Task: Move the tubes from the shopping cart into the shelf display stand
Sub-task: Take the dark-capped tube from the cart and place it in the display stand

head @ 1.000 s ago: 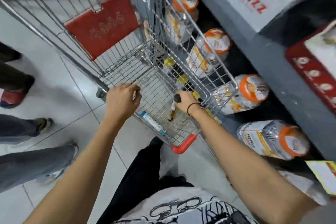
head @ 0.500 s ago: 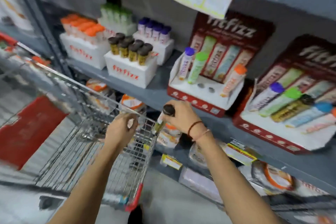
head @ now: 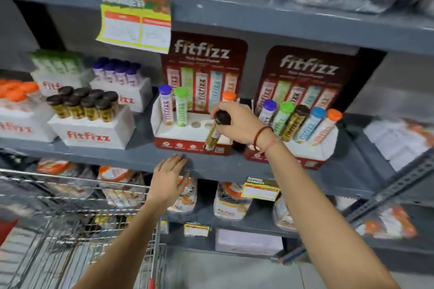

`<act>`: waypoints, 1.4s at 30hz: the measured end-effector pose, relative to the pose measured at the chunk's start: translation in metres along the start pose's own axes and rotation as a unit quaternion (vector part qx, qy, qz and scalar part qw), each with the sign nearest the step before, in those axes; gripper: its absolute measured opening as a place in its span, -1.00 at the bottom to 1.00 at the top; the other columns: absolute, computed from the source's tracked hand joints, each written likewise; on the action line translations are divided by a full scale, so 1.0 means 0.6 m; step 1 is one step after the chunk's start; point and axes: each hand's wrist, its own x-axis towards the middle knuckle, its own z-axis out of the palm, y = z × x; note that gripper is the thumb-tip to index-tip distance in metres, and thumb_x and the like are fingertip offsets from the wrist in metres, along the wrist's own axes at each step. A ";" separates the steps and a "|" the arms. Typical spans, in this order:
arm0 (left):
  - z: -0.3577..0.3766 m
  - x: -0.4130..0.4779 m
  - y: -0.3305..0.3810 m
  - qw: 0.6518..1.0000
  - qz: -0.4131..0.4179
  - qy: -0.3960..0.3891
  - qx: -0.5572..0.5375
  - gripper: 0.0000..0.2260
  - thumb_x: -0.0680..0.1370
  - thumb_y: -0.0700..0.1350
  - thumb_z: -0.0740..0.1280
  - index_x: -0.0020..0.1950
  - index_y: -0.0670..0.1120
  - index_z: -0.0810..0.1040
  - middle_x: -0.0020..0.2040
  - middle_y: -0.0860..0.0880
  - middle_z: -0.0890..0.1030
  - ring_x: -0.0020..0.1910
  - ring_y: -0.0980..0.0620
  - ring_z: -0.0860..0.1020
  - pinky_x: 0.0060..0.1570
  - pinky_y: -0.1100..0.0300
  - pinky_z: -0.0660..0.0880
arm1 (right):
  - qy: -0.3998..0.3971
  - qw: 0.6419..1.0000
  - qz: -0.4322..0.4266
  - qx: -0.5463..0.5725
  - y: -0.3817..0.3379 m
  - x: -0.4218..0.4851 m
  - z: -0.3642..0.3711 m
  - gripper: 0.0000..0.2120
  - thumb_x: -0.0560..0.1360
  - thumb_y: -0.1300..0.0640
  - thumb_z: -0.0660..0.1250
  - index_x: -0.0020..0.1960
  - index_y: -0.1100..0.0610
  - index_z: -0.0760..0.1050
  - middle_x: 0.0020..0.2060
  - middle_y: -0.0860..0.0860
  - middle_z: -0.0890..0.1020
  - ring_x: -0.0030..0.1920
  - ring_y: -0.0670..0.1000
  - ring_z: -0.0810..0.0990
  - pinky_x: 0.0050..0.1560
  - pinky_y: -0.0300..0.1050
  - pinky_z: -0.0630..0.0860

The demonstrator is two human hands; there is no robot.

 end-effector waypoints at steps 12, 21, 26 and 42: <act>0.001 -0.011 -0.013 0.999 0.029 -0.038 0.023 -0.29 0.54 0.28 -0.25 0.36 -0.14 0.39 0.37 -0.14 0.42 0.35 -0.12 0.35 0.34 -0.05 0.16 | 0.043 0.999 0.003 0.007 0.012 0.030 -0.012 -0.76 0.46 0.21 0.35 0.11 0.17 0.46 0.13 0.14 0.57 0.16 0.09 0.51 0.05 -0.22 0.37; 0.001 -0.011 -0.016 0.998 0.046 -0.032 0.026 -0.42 0.57 0.20 -0.09 0.38 -0.13 0.37 0.37 -0.14 0.41 0.36 -0.12 0.34 0.37 -0.01 0.10 | 0.051 0.998 -0.011 -0.024 0.005 0.075 -0.013 -0.71 0.45 0.18 0.38 0.16 0.18 0.47 0.10 0.18 0.59 0.13 0.13 0.52 0.08 -0.19 0.39; -0.002 -0.010 -0.016 0.998 0.052 -0.034 0.034 -0.46 0.51 0.11 0.02 0.37 -0.14 0.38 0.37 -0.15 0.42 0.36 -0.13 0.34 0.32 -0.11 0.09 | 0.046 0.998 0.002 -0.033 0.000 0.109 -0.008 -0.69 0.45 0.19 0.36 0.18 0.17 0.44 0.17 0.18 0.54 0.20 0.16 0.47 0.16 -0.11 0.38; -0.002 -0.013 -0.021 0.997 0.060 -0.035 0.024 -0.49 0.52 0.10 0.03 0.37 -0.14 0.38 0.36 -0.15 0.43 0.35 -0.13 0.35 0.32 -0.13 0.10 | -0.053 0.993 -0.032 -0.101 -0.009 0.182 -0.017 -0.63 0.41 0.38 0.36 0.19 0.17 0.48 0.22 0.15 0.54 0.22 0.14 0.48 0.19 -0.12 0.36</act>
